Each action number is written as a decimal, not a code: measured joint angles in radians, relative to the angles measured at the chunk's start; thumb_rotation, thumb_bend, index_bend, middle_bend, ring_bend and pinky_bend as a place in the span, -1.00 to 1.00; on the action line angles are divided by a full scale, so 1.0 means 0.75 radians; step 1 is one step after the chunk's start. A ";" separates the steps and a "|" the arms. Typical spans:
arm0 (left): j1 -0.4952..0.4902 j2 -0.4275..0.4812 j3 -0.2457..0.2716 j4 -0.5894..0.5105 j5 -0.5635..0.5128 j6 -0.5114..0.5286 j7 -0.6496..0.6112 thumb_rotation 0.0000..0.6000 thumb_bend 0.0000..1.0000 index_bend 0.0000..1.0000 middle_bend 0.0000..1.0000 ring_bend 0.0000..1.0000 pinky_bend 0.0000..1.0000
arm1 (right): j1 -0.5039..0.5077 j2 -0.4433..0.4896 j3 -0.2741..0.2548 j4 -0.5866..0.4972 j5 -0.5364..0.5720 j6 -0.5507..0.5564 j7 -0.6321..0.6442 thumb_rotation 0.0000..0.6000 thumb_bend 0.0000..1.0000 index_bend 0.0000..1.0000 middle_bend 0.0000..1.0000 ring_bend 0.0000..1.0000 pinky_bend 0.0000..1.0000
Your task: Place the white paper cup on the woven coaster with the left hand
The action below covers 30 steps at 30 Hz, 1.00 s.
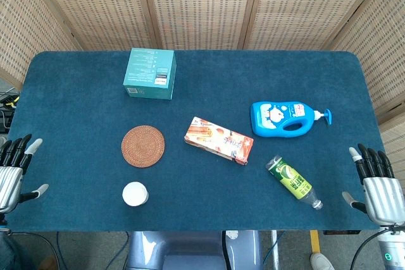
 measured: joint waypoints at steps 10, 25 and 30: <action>0.008 0.007 0.019 -0.003 0.048 0.022 0.001 1.00 -1.00 -1.00 -1.00 -1.00 -1.00 | 0.000 0.002 0.000 0.000 0.001 -0.006 0.008 1.00 -1.00 -1.00 -1.00 -1.00 -1.00; -0.191 -0.116 0.104 0.042 0.482 -0.130 0.249 1.00 -1.00 -1.00 -1.00 -1.00 -1.00 | 0.002 -0.007 0.008 0.002 0.024 -0.019 -0.016 1.00 -1.00 -1.00 -1.00 -1.00 -1.00; -0.334 -0.196 0.115 0.119 0.579 -0.244 0.174 1.00 -1.00 -1.00 -1.00 -1.00 -1.00 | 0.003 -0.013 0.011 0.011 0.045 -0.030 -0.027 1.00 -1.00 -1.00 -1.00 -1.00 -1.00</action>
